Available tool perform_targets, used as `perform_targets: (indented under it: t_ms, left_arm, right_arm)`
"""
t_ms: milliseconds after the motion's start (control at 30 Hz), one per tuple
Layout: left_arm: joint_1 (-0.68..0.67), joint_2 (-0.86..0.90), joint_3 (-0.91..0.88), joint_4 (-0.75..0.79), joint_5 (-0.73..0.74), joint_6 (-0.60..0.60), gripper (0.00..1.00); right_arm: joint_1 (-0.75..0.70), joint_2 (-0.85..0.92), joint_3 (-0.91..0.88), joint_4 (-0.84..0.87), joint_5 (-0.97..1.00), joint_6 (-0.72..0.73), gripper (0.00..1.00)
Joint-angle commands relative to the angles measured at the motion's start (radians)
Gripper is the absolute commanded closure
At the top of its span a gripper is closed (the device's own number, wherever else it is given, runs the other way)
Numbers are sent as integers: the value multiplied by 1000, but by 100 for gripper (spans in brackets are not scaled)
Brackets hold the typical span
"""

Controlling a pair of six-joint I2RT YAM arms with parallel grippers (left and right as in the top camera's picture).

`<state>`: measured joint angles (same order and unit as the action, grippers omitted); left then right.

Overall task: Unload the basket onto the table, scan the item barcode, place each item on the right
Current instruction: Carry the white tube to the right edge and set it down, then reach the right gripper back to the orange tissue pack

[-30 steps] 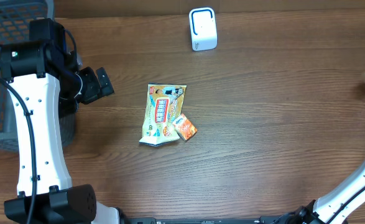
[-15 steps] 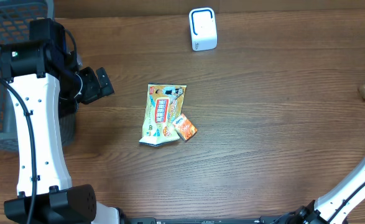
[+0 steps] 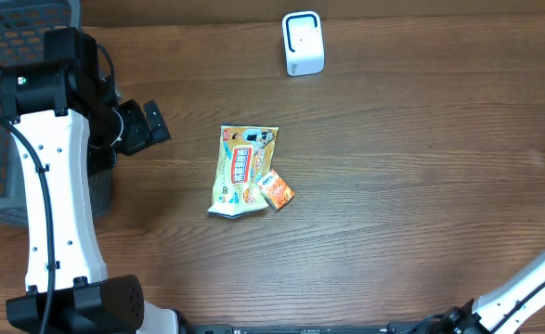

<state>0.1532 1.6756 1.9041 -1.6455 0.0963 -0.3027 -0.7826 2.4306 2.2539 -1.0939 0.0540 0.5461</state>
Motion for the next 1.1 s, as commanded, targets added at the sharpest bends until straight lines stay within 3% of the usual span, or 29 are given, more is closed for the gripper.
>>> perform_targets:
  t_ms: [0,33,67,267,367,467,567,767,933,1067]
  left_arm:
    - [10,-2,0,1,0,19,0]
    - [10,-2,0,1,0,19,0]
    - [10,-2,0,1,0,19,0]
    - [10,-2,0,1,0,19,0]
    - [10,-2,0,1,0,19,0]
    - [10,-2,0,1,0,19,0]
    - [10,-2,0,1,0,19,0]
    - [10,-2,0,1,0,19,0]
    - [10,-2,0,1,0,19,0]
    - [10,-2,0,1,0,19,0]
  right_arm:
    - [3,-18,161,-58,8,7,56]
    - [8,-19,241,-106,-46,6,41]
    - [10,-20,273,-126,-91,4,39]
    - [48,-19,389,-208,-787,-5,36]
    - [143,-19,387,-251,-1033,-170,35]
    - [302,-18,381,-380,-985,-382,10]
    - [458,-17,360,-444,-830,-450,0]
    - [850,-15,286,-469,-568,-465,0]
    - [1110,-15,228,-526,-487,-702,0]
    - [1283,-15,145,-539,-366,-738,0]
